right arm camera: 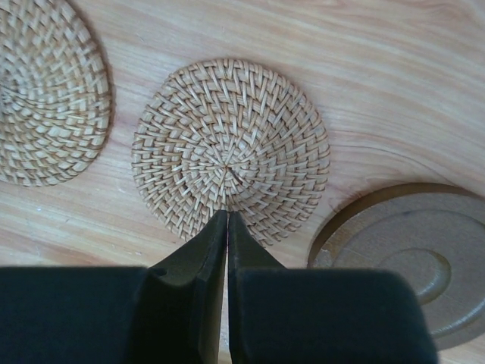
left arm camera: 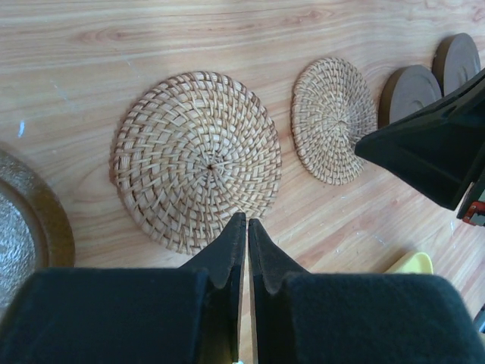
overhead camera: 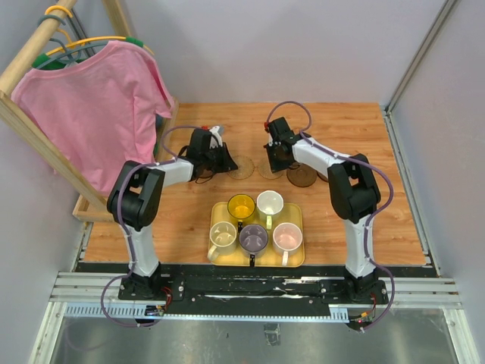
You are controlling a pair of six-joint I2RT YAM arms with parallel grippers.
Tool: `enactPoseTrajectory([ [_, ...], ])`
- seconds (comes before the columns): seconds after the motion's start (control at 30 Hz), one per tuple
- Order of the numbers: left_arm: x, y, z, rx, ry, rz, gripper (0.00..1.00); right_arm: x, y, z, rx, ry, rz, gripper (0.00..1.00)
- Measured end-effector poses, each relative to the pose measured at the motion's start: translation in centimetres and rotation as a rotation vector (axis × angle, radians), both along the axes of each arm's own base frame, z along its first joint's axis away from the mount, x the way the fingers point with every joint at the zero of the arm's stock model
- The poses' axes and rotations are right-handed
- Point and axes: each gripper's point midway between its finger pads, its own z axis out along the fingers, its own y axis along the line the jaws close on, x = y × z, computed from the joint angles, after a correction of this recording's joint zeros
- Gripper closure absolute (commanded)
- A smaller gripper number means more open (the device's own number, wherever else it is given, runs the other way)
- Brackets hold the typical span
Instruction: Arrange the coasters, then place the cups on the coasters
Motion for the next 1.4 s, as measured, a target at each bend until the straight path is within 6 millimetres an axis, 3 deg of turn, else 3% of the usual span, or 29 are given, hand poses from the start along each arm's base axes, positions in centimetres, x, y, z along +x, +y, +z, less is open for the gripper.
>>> enactPoseTrajectory([
  [0.1,0.2,-0.5,-0.9,-0.007,0.021,-0.009,0.92,-0.2,0.1,-1.1,-0.001,0.022,0.005,0.96],
  [0.47,1.5,-1.4,-1.0,-0.031,0.007,-0.032,0.92,0.2,1.6,-1.1,0.057,0.039,0.020,0.97],
  [0.73,1.4,-1.6,-2.8,-0.027,0.042,-0.041,0.92,0.1,1.8,-1.1,0.071,0.047,0.019,0.97],
  [1.4,1.3,-1.4,-3.1,-0.018,0.050,-0.034,0.92,-0.4,3.3,-1.1,0.081,0.058,0.039,0.97],
])
